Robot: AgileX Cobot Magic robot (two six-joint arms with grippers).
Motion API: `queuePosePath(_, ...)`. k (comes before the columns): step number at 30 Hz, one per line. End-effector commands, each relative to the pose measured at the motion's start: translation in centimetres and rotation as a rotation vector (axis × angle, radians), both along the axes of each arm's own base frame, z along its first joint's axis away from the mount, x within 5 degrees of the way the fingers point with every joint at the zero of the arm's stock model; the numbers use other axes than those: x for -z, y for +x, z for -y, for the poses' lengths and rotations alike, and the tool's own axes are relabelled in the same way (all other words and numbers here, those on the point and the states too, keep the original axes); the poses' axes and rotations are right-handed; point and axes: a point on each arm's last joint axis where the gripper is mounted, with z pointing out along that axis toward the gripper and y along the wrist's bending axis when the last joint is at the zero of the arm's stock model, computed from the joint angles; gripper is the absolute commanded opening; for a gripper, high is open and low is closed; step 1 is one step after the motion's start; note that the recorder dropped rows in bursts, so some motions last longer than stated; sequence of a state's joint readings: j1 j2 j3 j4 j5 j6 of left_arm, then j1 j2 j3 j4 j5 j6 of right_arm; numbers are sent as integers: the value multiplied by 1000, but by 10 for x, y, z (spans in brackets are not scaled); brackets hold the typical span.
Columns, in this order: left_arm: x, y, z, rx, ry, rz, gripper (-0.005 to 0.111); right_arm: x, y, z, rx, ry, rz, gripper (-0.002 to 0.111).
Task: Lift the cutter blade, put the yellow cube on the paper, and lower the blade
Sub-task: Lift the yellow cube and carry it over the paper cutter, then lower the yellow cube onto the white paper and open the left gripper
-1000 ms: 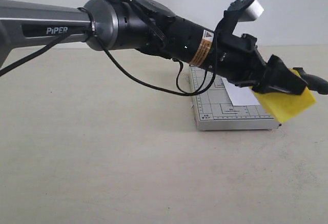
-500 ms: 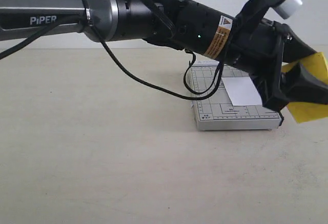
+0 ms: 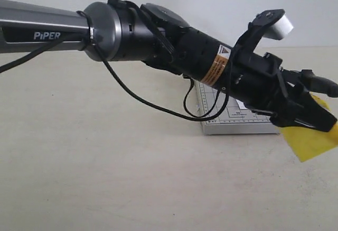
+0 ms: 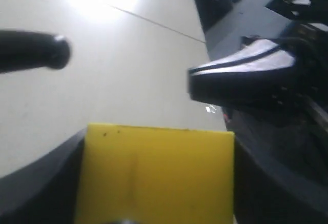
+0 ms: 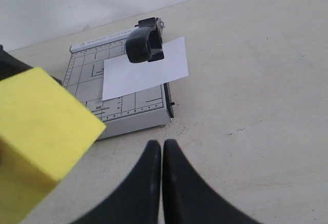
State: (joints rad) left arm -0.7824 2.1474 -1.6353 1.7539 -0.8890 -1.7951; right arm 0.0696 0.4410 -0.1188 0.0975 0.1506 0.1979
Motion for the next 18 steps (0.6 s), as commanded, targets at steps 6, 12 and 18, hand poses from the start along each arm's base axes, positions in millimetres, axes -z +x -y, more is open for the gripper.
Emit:
queuePosePath(6, 0, 60, -19, -906, 251, 630, 4, 1, 0, 0, 3, 5, 0, 1)
queuePosePath(12, -10, 50, -32, -991, 617, 969, 4, 1, 0, 0, 3, 5, 0, 1)
queuePosePath(18, -12, 22, -17, -720, 583, 564, 4, 1, 0, 0, 3, 5, 0, 1)
